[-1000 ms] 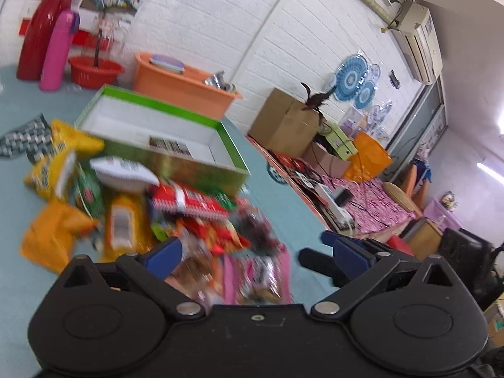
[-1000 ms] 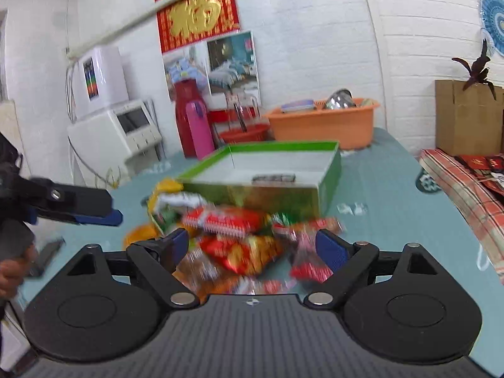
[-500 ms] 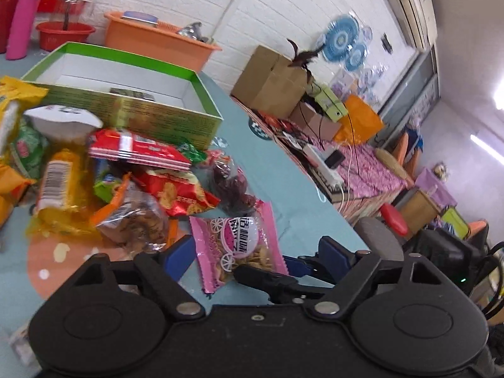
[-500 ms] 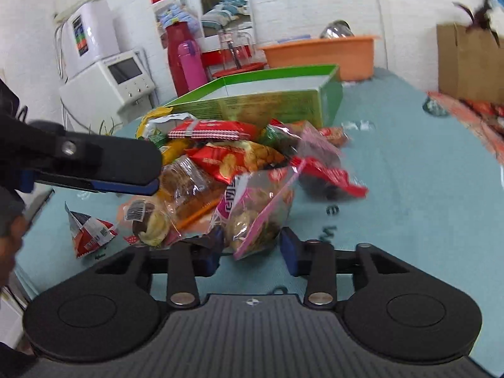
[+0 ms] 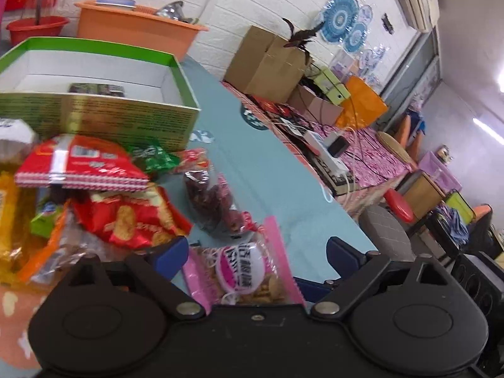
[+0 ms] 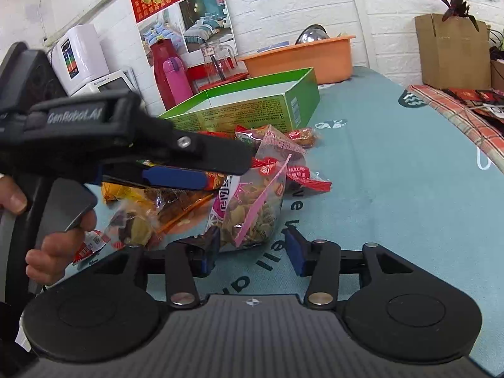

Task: Organize snacks
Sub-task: 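Grasp the pink nut bag with the left gripper, then lower the pink bag into the box beside the brown bag and release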

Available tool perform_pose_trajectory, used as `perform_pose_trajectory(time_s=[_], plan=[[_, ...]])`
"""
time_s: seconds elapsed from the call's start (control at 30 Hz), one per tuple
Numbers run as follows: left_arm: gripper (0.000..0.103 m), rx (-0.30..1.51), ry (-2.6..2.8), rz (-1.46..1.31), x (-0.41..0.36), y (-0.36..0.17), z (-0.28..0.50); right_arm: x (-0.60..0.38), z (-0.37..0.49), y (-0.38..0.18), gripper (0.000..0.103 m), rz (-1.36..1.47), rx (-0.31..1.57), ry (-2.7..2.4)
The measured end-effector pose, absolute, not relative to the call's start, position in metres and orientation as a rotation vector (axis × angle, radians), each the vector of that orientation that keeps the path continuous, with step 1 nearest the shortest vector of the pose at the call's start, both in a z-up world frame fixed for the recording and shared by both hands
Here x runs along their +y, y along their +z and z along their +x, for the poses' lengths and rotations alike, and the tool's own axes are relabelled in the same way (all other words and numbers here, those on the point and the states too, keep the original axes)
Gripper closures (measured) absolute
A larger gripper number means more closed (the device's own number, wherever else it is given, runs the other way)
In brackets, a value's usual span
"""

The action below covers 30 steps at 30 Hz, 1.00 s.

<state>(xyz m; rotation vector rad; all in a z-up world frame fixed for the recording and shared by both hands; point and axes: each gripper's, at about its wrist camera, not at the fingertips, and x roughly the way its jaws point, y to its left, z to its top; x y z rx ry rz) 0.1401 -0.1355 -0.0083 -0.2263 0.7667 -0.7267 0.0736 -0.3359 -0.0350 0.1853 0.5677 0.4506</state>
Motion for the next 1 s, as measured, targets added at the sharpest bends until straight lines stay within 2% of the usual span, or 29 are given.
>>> perform_pose_trajectory(time_s=[0.07,0.4,0.43,0.47,0.5,0.67,0.83,1.0], plan=[[0.0,0.782,-0.763,-0.195,-0.14,-0.011,0.146,-0.336,0.075,-0.034,0.012,0.182,0.566,0.446],[0.0,0.859,-0.803,-0.164,-0.143,-0.03,0.155,-0.332,0.081,-0.039,0.011,0.19,0.562,0.443],[0.0,0.852,-0.795,-0.147,-0.145,-0.028,0.155,-0.331,0.082,-0.04,0.014,0.184,0.557,0.44],[0.012,0.841,-0.779,-0.128,-0.145,-0.028,0.153,-0.331,0.084,-0.04,0.027,0.194,0.56,0.453],[0.019,0.834,-0.758,-0.114,-0.145,-0.027,0.153,-0.33,0.085,-0.038,0.028,0.201,0.566,0.437],[0.023,0.821,-0.768,-0.212,-0.128,-0.017,0.147,-0.317,0.076,-0.016,0.032,0.105,0.505,0.424],[0.024,0.719,-0.75,-0.252,-0.115,0.018,0.139,-0.312,0.078,0.013,0.033,0.049,0.404,0.458],[0.024,0.65,-0.751,-0.322,-0.103,0.053,0.163,-0.308,0.104,0.044,0.034,-0.003,0.296,0.479]])
